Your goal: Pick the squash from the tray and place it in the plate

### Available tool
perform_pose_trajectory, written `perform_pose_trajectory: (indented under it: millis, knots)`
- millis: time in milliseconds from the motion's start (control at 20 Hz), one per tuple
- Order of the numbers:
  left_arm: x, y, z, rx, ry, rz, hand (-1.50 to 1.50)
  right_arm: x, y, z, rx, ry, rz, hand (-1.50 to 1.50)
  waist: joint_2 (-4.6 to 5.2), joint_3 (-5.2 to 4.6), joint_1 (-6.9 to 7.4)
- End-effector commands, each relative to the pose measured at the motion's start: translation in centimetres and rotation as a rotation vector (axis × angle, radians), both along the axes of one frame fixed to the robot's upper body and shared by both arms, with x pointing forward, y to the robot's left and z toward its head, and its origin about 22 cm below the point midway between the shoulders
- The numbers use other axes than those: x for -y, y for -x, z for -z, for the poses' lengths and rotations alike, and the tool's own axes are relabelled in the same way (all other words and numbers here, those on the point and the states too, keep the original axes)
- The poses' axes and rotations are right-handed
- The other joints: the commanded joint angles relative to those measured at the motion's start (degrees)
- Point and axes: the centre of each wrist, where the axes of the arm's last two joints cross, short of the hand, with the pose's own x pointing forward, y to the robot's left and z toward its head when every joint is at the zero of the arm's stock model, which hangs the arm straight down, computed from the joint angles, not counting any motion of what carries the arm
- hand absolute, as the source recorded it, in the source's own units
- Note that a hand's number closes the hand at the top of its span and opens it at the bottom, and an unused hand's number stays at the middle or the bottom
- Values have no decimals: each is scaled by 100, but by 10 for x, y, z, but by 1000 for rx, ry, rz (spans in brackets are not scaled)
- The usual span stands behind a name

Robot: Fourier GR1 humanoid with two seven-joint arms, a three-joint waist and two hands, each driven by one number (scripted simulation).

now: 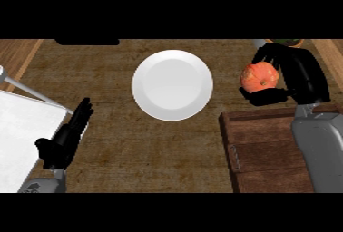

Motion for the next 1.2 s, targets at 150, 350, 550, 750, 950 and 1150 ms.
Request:
perform_pose_trajectory:
  millis: [150,350,550,750,950,1150]
  knots:
    - [-16,-4,-8,8,-18,-42,0,-71,-30,1,-73,-12,-76,150,2,12,45]
    - [-7,-7,-8,29,-14,-29,0,-107,-52,15,-108,-10,-129,150,17,12,69]
    - [-7,-7,-8,16,-19,-17,0,-126,-70,35,-116,-26,-134,150,27,14,89]
    - [-6,-2,-17,15,-27,-10,0,-157,-69,54,-127,-32,-101,150,34,16,193]
    - [12,-16,-12,23,-22,16,0,-152,-76,54,-126,-253,4,150,86,18,299]
    - [2,-7,-13,17,-17,35,0,-161,-82,71,-165,-203,100,-150,98,16,447]
